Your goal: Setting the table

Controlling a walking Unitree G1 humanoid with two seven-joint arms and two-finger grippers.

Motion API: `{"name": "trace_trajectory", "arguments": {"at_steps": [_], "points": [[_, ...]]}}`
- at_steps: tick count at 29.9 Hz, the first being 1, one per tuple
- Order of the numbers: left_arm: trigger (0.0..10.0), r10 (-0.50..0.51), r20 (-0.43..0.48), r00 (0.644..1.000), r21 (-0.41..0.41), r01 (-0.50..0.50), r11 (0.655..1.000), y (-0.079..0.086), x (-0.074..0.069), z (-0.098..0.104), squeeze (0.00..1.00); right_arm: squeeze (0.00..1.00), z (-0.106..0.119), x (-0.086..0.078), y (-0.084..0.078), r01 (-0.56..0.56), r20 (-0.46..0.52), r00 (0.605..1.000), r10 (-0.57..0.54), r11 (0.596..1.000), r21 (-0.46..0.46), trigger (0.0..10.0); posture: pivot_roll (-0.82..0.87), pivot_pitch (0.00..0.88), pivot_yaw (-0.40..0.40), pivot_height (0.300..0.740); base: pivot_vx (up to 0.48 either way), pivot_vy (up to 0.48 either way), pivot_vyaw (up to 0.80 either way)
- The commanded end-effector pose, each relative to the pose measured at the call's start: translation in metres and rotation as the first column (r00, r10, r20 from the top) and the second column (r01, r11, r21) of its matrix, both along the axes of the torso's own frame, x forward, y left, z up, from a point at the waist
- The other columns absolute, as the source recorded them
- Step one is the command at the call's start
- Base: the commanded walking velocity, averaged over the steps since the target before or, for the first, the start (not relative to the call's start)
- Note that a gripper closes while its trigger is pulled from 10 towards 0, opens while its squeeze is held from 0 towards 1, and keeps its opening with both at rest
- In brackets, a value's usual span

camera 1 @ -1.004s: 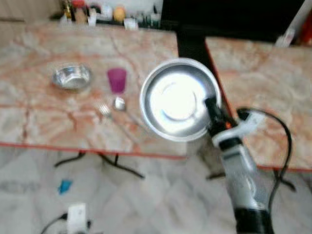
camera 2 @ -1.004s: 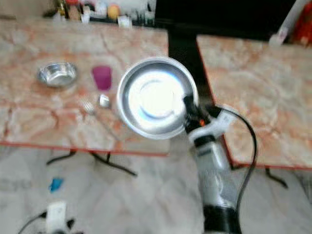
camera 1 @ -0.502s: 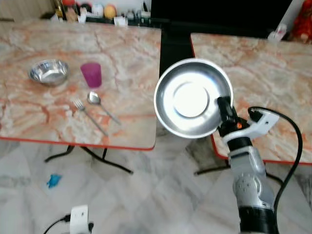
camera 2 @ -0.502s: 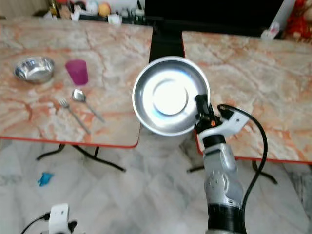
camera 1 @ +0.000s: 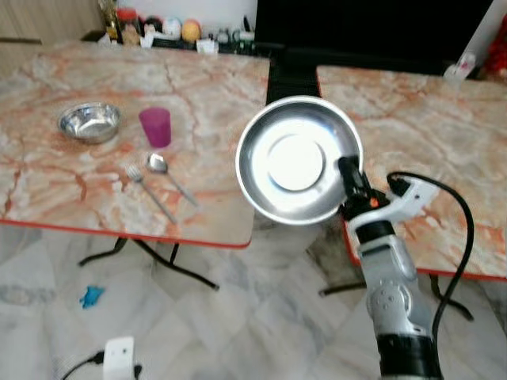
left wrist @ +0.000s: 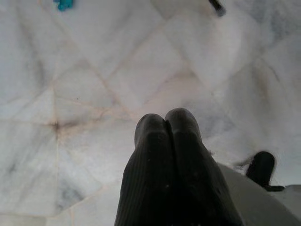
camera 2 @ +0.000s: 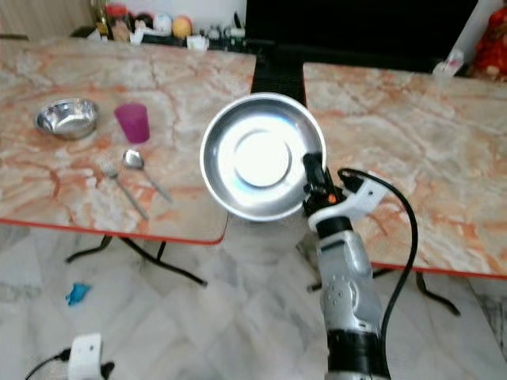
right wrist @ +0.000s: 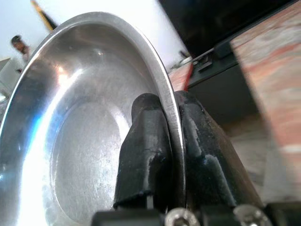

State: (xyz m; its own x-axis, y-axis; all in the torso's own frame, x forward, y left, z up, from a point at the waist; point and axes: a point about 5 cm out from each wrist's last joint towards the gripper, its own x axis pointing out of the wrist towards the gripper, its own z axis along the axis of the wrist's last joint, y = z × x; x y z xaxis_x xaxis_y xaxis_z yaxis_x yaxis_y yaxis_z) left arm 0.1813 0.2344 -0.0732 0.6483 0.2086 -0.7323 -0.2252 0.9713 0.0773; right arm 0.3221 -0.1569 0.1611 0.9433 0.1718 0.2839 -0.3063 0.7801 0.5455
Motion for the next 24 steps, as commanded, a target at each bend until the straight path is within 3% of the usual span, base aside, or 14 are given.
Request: {"name": "trace_trajectory", "arguments": {"at_steps": [1, 24], "points": [[10.0, -0.015, -0.013, 1.000, -0.023, 0.015, 1.000, -0.0107, -0.0028, -0.0040, 0.00, 0.00, 0.0016, -0.0010, -0.0096, 0.037, 0.011, 0.999, -0.037, 0.999, -0.007, 10.0, 0.06, 0.062, -0.091, 0.740, 0.000, -0.480, 0.00], [10.0, -0.011, -0.014, 1.000, -0.028, 0.011, 1.000, -0.0125, -0.0043, -0.0051, 0.00, 0.00, -0.0014, -0.0001, -0.0114, 0.052, -0.006, 0.999, -0.052, 0.999, -0.013, 10.0, 0.06, 0.095, -0.095, 0.740, 0.000, -0.477, 0.00]]}}
